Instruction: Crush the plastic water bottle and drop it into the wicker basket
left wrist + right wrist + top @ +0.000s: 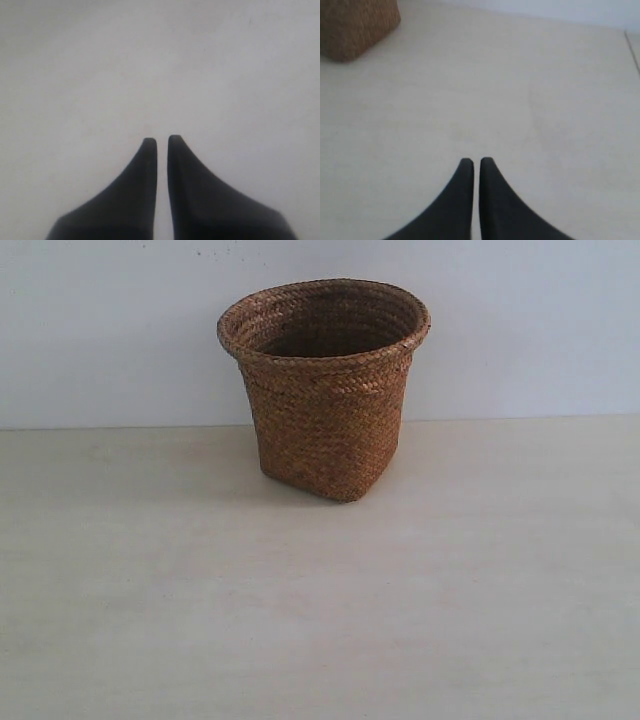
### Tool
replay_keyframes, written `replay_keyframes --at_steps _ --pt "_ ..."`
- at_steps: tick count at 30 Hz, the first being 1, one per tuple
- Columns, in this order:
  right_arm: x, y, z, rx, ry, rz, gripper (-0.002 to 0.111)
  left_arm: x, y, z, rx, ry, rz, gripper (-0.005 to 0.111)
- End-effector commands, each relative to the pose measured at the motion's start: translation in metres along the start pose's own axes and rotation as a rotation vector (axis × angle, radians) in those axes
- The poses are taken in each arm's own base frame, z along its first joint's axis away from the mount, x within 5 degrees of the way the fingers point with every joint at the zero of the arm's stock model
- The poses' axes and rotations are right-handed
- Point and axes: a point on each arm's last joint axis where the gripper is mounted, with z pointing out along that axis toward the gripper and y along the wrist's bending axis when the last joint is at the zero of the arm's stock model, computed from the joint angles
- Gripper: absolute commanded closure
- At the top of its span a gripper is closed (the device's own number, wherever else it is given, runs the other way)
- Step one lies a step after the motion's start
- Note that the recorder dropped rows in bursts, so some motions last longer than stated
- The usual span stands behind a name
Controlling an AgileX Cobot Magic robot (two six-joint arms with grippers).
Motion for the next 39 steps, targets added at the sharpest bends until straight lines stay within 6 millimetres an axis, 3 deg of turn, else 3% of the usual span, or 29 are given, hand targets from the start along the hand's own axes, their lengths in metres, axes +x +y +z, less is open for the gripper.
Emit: replay_keyframes --at_steps 1,8,15,22,39 --pt "0.012 0.001 -0.020 0.014 -0.186 0.001 0.108 0.017 -0.001 -0.022 -0.024 -0.239 -0.064 0.102" --pt "0.034 0.004 -0.035 -0.004 -0.394 0.062 0.108 0.051 -0.009 -0.037 -0.014 -0.479 -0.101 0.102" --pt "0.046 0.005 -0.066 0.006 -0.564 0.064 0.108 0.084 -0.017 -0.048 -0.011 -0.712 -0.139 0.102" --pt "0.062 0.006 -0.075 0.020 -0.735 0.058 0.108 0.110 -0.025 -0.038 -0.028 -0.887 -0.143 0.102" --pt "0.069 0.006 -0.071 0.040 -0.662 0.011 0.108 0.117 -0.026 -0.035 -0.040 -0.923 -0.136 0.102"
